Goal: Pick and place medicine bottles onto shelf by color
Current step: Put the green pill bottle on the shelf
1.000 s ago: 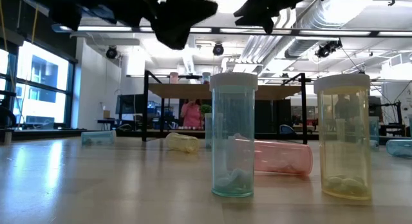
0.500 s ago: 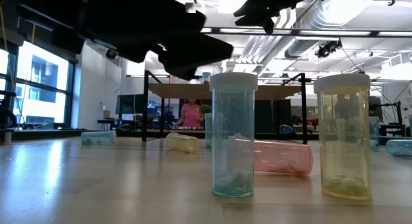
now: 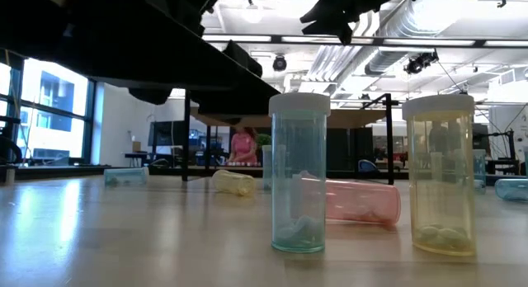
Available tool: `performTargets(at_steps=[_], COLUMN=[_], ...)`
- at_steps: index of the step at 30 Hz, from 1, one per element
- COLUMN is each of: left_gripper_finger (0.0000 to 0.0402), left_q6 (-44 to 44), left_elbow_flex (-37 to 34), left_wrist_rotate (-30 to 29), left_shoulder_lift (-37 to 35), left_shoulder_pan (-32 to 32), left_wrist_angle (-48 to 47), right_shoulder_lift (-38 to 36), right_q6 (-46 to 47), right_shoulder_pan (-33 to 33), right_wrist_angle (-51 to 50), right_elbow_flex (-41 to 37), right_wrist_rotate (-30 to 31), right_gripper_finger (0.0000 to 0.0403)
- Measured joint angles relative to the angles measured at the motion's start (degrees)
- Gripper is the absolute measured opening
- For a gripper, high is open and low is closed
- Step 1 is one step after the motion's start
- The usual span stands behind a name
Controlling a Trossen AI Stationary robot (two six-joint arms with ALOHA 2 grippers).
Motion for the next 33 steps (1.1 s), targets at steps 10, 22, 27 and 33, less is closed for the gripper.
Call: performTargets(at_steps=[10,22,27,33], left_gripper_finger=[0.0234,0.0234,0.0234,0.0234], left_q6=[-1.76,-3.67,-5.02,-5.14], left_elbow_flex=[0.37,6.42,6.84,6.84], left_wrist_rotate=[-0.22,1.86,2.48,2.48], left_shoulder_lift=[3.95,11.59,12.26,12.26], left_shoulder_pan=[0.0,-0.42,-0.42,-0.58], left_wrist_angle=[1.4,1.55,1.96,2.77], right_shoulder_lift=[0.0,0.0,0.0,0.0], right_q6=[0.33,0.39,0.42,0.42], right_shoulder_pan=[0.0,0.0,-0.01,-0.02], right_wrist_angle=[0.0,-0.66,-1.04,-1.03], right_elbow_flex=[0.0,0.0,0.0,0.0], right_wrist_rotate=[-0.01,0.0,-0.01,-0.02], right_gripper_finger=[0.0142,0.0142,0.0142,0.0142])
